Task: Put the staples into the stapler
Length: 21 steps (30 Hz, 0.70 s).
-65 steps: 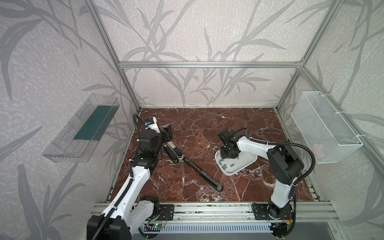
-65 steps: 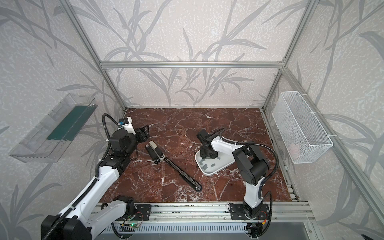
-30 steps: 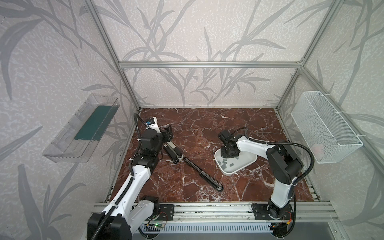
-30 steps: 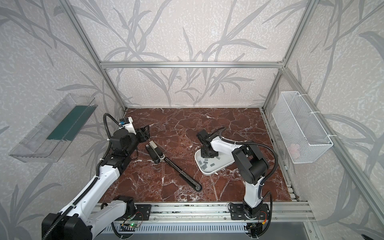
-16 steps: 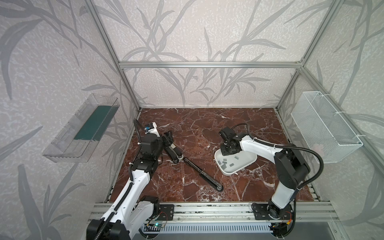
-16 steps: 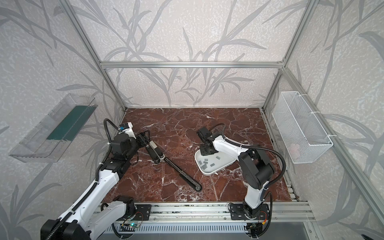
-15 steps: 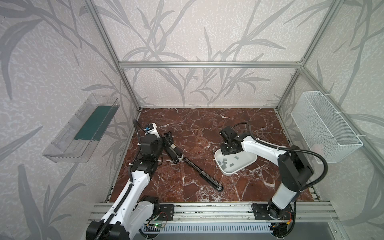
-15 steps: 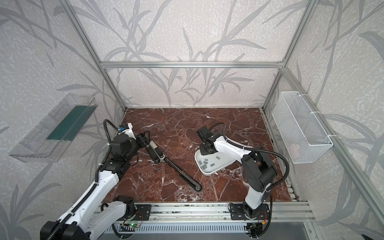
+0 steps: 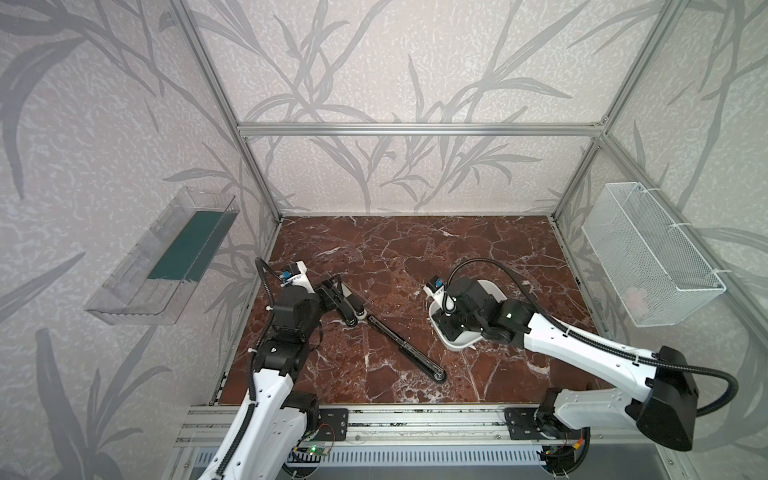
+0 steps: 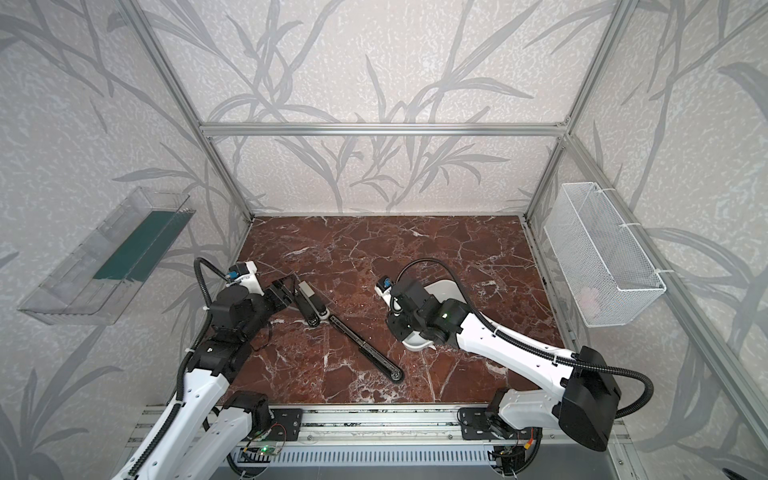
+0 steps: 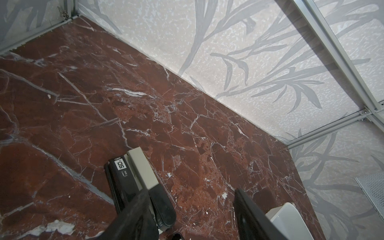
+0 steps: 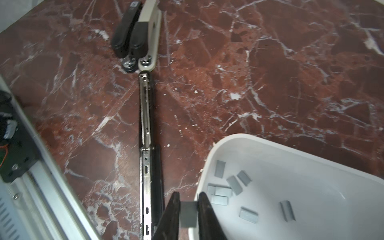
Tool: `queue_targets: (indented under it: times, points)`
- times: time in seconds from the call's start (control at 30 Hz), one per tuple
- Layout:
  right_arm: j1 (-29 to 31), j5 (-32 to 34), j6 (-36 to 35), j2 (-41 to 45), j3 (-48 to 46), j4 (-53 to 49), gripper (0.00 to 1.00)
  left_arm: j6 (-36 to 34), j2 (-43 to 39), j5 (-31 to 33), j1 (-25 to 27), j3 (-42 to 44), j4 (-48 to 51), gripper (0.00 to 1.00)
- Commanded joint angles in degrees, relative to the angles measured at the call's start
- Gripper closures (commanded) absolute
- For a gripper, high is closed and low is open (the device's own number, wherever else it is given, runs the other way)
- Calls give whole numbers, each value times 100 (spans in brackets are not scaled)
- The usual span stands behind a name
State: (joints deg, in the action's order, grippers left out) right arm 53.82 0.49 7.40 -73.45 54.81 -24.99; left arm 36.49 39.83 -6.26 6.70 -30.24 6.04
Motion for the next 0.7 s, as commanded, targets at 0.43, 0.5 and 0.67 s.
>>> queue_targets:
  times: [0.43, 0.5, 0.67]
  points:
    - [1087, 462, 322, -172, -712, 280, 80, 596, 25, -214, 435, 611, 111, 34]
    - [1062, 951, 507, -161, -639, 207, 72, 572, 47, -148, 463, 575, 108, 34]
    - [968, 1063, 623, -654, -289, 374, 70, 419, 269, -107, 469, 435, 29, 34]
